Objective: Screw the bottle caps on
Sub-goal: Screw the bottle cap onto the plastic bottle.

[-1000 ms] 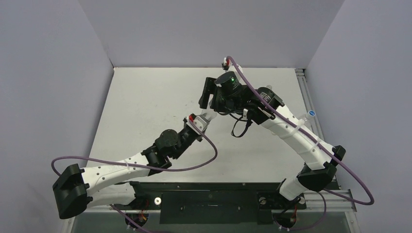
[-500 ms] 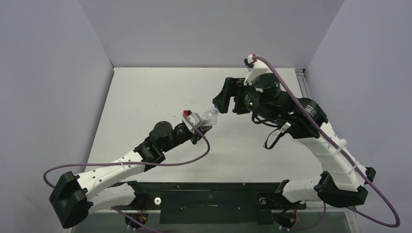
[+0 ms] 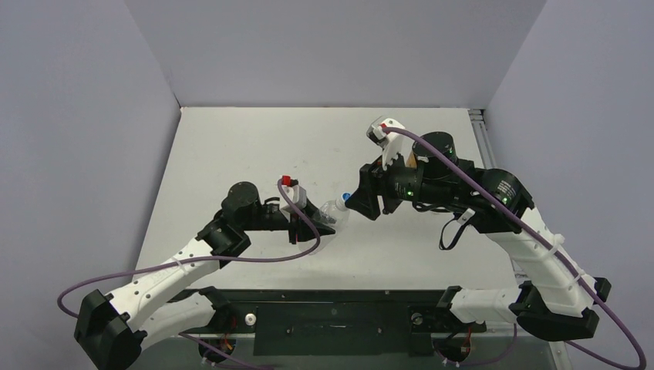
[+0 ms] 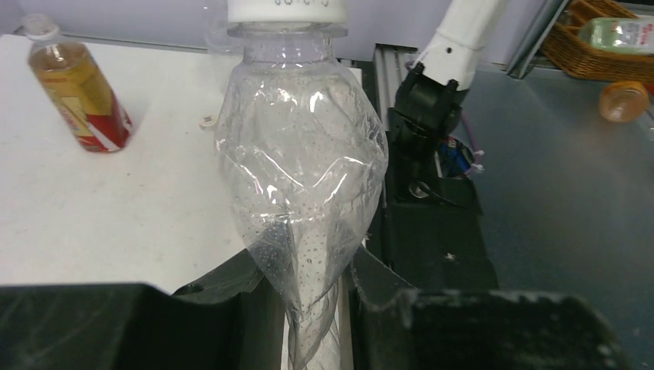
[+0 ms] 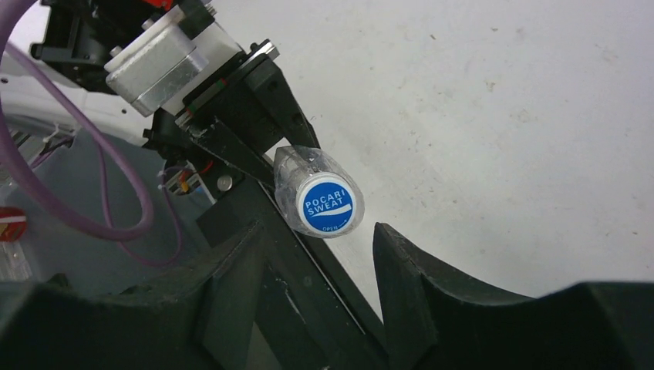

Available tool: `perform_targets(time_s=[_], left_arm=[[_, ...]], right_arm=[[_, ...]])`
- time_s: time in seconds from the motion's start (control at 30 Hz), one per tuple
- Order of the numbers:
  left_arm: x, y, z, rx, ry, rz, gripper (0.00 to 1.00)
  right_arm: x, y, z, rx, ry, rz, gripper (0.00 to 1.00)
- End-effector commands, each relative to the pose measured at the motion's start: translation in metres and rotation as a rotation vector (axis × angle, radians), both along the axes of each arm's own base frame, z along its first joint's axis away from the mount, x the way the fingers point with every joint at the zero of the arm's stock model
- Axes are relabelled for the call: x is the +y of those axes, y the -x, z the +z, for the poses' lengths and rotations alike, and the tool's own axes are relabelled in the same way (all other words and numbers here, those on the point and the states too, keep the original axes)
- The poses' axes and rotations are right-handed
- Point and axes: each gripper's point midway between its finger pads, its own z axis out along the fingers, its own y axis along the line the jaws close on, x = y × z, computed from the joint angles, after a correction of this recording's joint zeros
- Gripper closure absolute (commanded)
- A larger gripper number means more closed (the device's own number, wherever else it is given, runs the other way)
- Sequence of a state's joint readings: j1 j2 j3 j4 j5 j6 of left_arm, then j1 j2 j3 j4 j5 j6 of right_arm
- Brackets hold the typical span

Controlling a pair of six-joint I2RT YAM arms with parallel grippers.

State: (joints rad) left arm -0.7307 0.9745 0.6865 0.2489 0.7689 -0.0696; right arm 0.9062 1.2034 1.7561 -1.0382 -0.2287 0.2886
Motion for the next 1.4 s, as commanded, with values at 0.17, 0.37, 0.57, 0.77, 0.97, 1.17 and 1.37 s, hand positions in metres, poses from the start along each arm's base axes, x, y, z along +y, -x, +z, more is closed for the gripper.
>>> perform_targets(time_s=[0.17,0.37,0.57,0.77,0.97,1.17,1.37], left_arm=[[0.005,0.032,0.027,0.003,0.036,-0.175,1.00],[0.006,0.036,0.030,0.000,0.043,-0.195,1.00],[0.006,0.037,0.031,-0.002,0.047,-0.199,1.00],[0.005,0.033,0.032,-0.006,0.050,-0.178,1.00],[0.005,0.000,0.045,-0.073,0.091,0.011,1.00],[0.010,-0.046,0.066,-0.231,0.137,0.370,1.00],[0.015,-0.069,0.085,-0.370,0.167,0.671,1.00]], right_arm=[[0.010,0.028,0.001,0.006,-0.015,0.177,0.50],[0.013,0.025,-0.006,0.015,0.032,0.179,0.50],[0.014,0.024,-0.010,0.017,0.052,0.182,0.53],[0.016,0.023,-0.009,0.020,0.045,0.169,0.74],[0.024,0.015,-0.020,0.085,0.033,0.092,0.86],[0.032,-0.013,-0.038,0.219,0.055,-0.130,0.91],[0.034,-0.047,-0.051,0.297,0.073,-0.359,0.93]])
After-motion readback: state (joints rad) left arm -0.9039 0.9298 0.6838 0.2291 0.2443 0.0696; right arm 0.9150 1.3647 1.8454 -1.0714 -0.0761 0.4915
